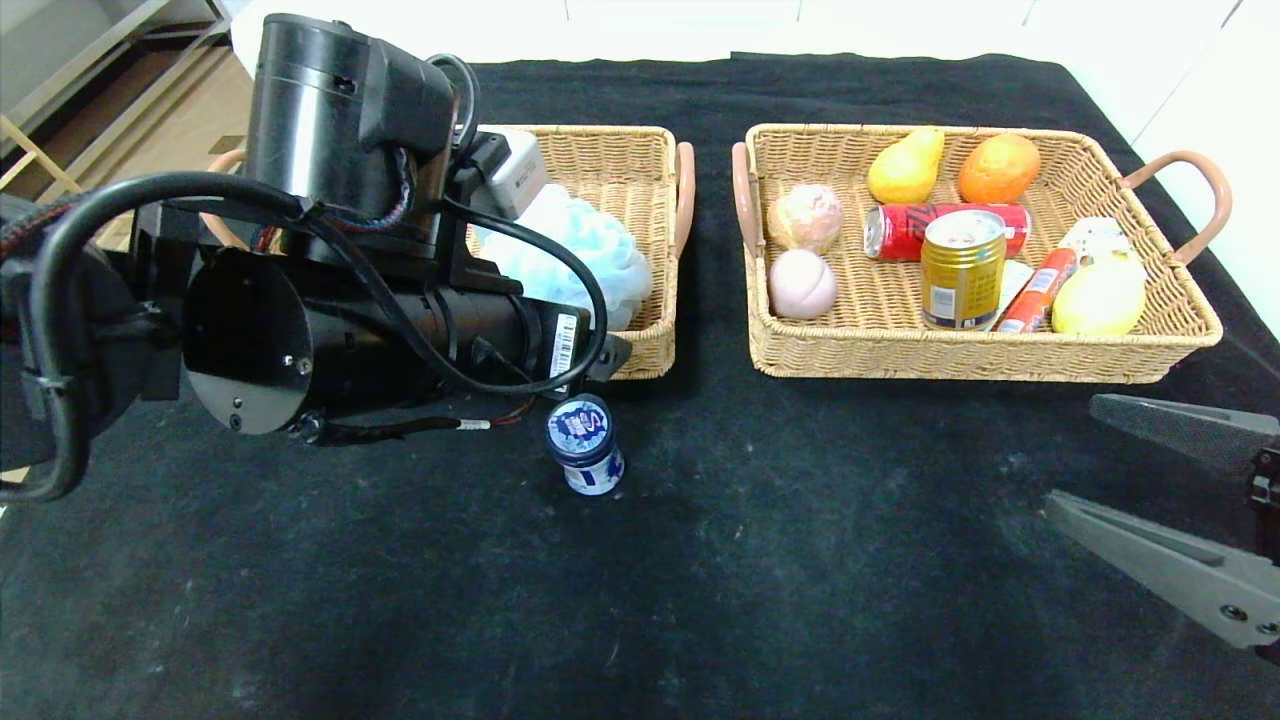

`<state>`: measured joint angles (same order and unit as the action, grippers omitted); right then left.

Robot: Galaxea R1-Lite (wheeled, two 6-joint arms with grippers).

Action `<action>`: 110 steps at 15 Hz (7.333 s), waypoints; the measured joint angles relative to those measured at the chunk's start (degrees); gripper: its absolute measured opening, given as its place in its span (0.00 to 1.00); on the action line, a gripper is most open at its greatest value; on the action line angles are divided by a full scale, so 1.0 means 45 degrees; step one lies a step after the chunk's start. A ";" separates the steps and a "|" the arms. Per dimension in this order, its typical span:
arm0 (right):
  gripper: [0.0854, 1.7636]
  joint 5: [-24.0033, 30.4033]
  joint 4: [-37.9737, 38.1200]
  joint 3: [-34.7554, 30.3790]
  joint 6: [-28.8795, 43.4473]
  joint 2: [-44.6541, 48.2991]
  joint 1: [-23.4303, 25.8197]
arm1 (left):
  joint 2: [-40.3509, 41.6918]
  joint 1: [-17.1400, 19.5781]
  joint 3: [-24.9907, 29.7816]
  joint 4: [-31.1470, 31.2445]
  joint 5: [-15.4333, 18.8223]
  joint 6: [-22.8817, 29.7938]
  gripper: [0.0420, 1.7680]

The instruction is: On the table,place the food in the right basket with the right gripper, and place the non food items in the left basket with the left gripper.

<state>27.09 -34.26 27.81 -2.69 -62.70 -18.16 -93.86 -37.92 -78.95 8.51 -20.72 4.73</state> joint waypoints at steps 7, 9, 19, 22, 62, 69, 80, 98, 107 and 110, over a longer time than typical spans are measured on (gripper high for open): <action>0.97 -0.0005 0.0000 -0.0014 0.0000 0.0000 0.0000 | -0.0588 -0.0165 0.0022 0.0878 -0.0011 0.1690 0.96; 0.97 -0.0011 0.0000 -0.0035 0.0000 0.0000 -0.0005 | -0.0796 -0.0135 0.0057 0.0913 -0.0011 0.1950 0.97; 0.97 -0.0024 0.0000 -0.0079 -0.0014 -0.0051 -0.0127 | -0.1566 -0.0116 0.0160 0.0943 -0.0043 0.2067 0.97; 0.97 -0.0030 0.0005 -0.0103 -0.0014 -0.0070 -0.0157 | -0.1715 -0.0157 0.0179 0.1040 -0.0103 0.2040 0.97; 0.97 -0.0054 0.0043 0.0301 0.0062 0.1235 0.0160 | -0.2812 -0.3511 -0.0488 -0.3132 0.1894 -0.1368 0.50; 0.97 -0.0060 0.0060 0.0485 0.0084 0.1707 0.0382 | -0.4004 -0.3790 -0.1712 -0.3042 0.2346 -0.1663 0.50; 0.97 -0.0079 0.0043 0.0539 0.0084 0.1731 0.0509 | -0.5066 -0.3798 -0.2221 -0.3102 0.2284 -0.1693 0.50; 0.97 -0.0084 0.0049 0.0501 0.0084 0.1541 0.0528 | -0.5226 -0.3852 -0.2137 -0.3145 0.2297 -0.1514 0.50; 0.97 -0.0084 0.0043 0.0471 0.0079 0.1425 0.0542 | -0.5321 -0.3858 -0.2113 -0.3145 0.2230 -0.1485 0.52; 0.97 -0.0084 0.0043 0.0466 0.0084 0.1401 0.0542 | -0.5321 -0.3847 -0.2124 -0.3151 0.2243 -0.1490 0.67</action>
<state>26.71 -34.06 29.90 -2.32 -56.39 -15.73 -117.80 -55.24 -88.50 -5.67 -10.63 -1.97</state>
